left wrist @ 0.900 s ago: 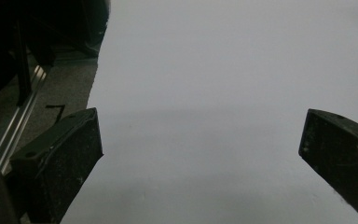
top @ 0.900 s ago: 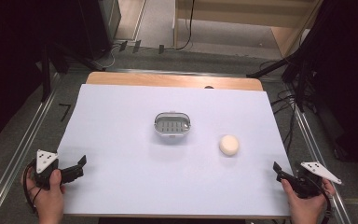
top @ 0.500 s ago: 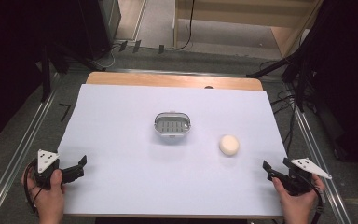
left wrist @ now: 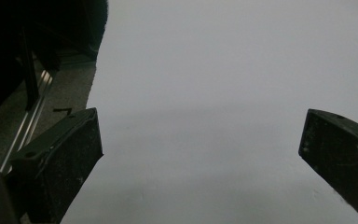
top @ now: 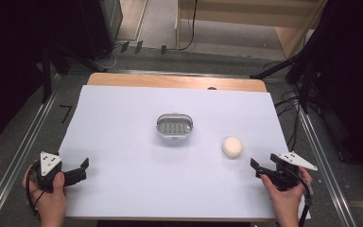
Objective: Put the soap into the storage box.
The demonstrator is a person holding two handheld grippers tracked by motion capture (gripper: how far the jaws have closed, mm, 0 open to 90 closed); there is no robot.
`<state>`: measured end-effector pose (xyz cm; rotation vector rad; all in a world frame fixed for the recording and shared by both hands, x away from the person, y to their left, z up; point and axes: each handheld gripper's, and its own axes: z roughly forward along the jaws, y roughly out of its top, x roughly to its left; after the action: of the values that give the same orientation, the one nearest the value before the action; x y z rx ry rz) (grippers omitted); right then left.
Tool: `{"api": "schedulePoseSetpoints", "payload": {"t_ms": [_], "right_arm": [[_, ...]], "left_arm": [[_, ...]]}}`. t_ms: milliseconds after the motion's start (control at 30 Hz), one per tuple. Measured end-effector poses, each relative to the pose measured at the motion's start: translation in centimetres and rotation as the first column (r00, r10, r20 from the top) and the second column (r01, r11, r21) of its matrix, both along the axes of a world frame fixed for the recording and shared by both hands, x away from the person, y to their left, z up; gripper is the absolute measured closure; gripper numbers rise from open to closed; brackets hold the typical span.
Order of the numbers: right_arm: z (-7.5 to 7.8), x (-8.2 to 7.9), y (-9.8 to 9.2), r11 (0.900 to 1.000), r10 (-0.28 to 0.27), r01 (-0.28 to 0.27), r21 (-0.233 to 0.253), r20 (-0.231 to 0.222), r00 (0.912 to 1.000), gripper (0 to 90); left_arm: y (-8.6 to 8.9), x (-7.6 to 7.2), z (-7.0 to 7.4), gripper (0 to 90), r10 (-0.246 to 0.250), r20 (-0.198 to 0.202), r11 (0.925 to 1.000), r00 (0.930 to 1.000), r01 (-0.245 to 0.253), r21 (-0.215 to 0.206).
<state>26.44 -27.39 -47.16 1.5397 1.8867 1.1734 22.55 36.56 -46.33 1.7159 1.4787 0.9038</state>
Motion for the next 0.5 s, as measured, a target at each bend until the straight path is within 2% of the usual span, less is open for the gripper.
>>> {"api": "schedulePoseSetpoints", "payload": {"t_ms": [133,300,500], "right_arm": [[0.3,1.0,1.9,0.999,0.048,-0.048,-0.008,-0.014,0.9988,14.9],[0.7,1.9,3.2,0.995,0.095,-0.095,0.002,-0.015,0.9954,13.7],[0.8,3.1,4.8,0.995,0.102,-0.102,-0.001,-0.04,0.994,13.8]], "left_arm": [[0.0,-0.1,0.0,0.0,0.005,0.005,1.0,1.0,-0.005,0.0],[0.0,0.0,0.0,0.0,-0.001,0.002,1.0,1.0,0.001,0.002],[0.0,0.0,0.0,0.0,-0.004,0.001,1.0,1.0,0.004,-0.001]]}}
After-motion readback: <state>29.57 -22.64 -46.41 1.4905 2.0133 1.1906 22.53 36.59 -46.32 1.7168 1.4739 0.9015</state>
